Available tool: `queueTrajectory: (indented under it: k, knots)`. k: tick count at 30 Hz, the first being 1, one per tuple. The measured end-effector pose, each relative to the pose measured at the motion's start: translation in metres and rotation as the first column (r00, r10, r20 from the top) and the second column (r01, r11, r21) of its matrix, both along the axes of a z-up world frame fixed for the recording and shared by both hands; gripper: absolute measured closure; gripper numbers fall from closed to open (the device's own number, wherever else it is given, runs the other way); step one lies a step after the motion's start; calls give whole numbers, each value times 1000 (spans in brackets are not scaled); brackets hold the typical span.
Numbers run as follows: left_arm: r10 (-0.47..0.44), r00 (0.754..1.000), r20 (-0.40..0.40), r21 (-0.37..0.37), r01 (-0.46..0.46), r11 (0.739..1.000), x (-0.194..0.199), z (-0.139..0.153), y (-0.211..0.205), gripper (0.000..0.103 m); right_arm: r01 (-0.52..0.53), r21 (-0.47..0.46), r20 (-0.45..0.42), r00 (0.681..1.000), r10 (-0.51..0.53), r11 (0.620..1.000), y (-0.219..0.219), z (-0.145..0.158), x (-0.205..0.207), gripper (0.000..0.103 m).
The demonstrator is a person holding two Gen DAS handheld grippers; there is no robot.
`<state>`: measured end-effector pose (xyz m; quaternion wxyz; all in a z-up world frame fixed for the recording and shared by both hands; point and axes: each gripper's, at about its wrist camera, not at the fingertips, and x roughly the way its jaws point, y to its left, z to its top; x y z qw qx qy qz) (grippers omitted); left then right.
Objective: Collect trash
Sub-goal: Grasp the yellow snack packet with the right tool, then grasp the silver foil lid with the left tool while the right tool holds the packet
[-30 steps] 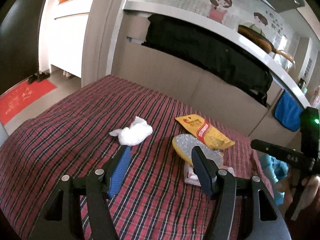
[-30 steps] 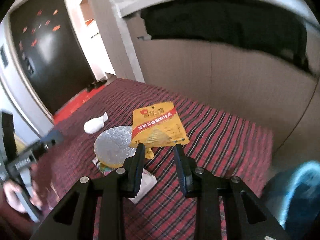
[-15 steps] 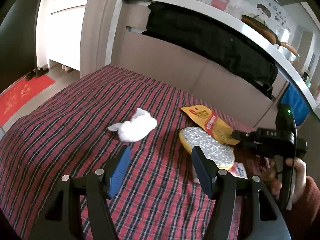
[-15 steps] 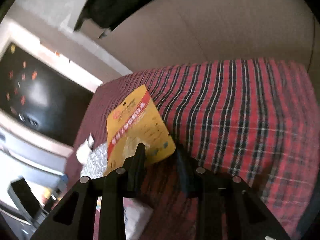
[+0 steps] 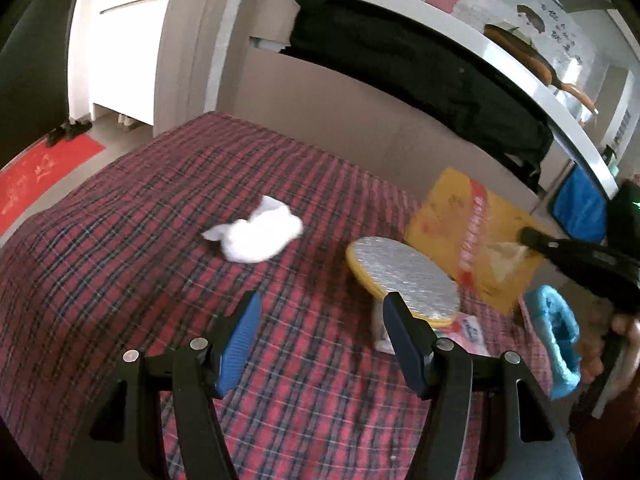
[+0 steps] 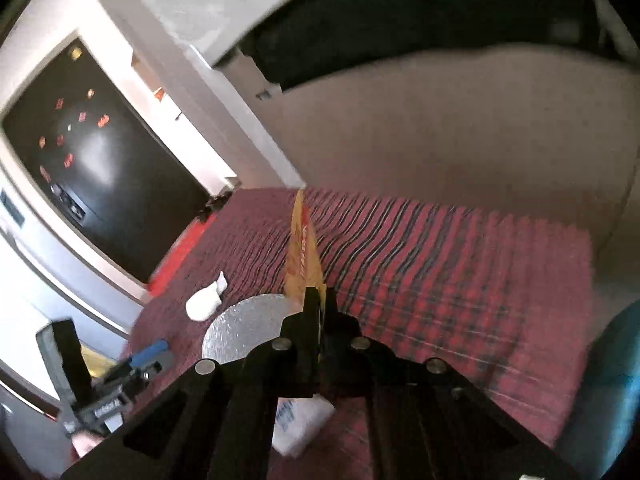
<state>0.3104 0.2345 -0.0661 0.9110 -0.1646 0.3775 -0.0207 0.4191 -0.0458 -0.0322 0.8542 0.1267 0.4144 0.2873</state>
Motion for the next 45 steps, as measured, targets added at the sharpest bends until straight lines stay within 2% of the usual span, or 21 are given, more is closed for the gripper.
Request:
queueTrajectory:
  k: [4, 6, 11, 16, 17, 21, 23, 26, 29, 33, 34, 37, 38, 40, 42, 43, 44, 45]
  knots:
    - [-26, 1000, 15, 4, 26, 1000, 1, 7, -13, 39, 13, -131, 135, 991, 5, 991, -16, 32, -38, 101]
    - [-35, 999, 27, -12, 35, 999, 0, 12, -16, 39, -14, -199, 162, 986, 47, 980, -15, 37, -56, 101]
    - [-48, 998, 33, -11, 49, 999, -3, 20, -23, 39, -96, -296, 138, 980, 142, 950, 0, 20, -79, 101]
    - [-45, 999, 13, 1, 45, 999, -8, 18, -18, 39, -158, -249, 67, 981, 180, 955, 13, -6, -75, 98]
    - [-44, 999, 10, -5, 44, 999, -8, 17, -16, 39, -164, -246, 63, 981, 184, 955, 17, -10, -72, 95]
    - [-42, 999, -1, -65, 42, 997, 4, 13, -9, 39, -185, -238, 30, 980, 198, 954, 31, -26, -59, 90]
    - [-47, 999, -11, -81, 46, 996, 15, 10, -9, 39, -160, -237, 21, 985, 170, 958, 36, -33, -50, 90]
    - [-53, 997, -49, -126, 47, 991, 37, 2, -4, 39, -127, -251, 30, 990, 139, 960, 37, -35, -47, 99]
    - [-42, 993, -107, -200, 20, 980, 60, -12, 6, 41, -99, -260, 41, 993, 113, 960, 30, -29, -50, 101]
    - [-44, 986, -161, -304, -7, 953, 79, -29, 13, 41, -81, -266, 48, 994, 97, 961, 15, -21, -58, 101]
    - [-59, 984, -170, -347, -4, 938, 83, -33, 11, 41, -79, -267, 48, 994, 95, 960, 12, -21, -59, 101]
    - [-106, 976, -189, -412, 19, 911, 92, -37, -1, 41, -72, -270, 50, 995, 89, 960, 6, -22, -61, 101]
    - [-120, 974, -192, -420, 29, 907, 94, -37, -5, 44, -70, -271, 48, 995, 86, 960, 6, -23, -62, 101]
    - [-143, 973, -181, -440, 50, 896, 94, -33, -14, 57, -71, -263, 43, 995, 85, 962, 4, -25, -64, 101]
    - [-162, 978, -131, -438, 89, 894, 88, -20, -23, 72, -75, -257, 45, 995, 90, 963, 3, -24, -68, 101]
    - [-166, 980, -110, -420, 105, 901, 84, -13, -27, 77, -78, -259, 53, 994, 95, 963, 3, -23, -71, 101]
    - [-165, 982, -87, -375, 121, 919, 79, -2, -33, 85, -81, -263, 62, 993, 101, 961, 3, -21, -74, 101]
    - [-165, 984, -73, -340, 131, 931, 76, 4, -37, 87, -83, -269, 70, 992, 105, 960, 3, -20, -78, 101]
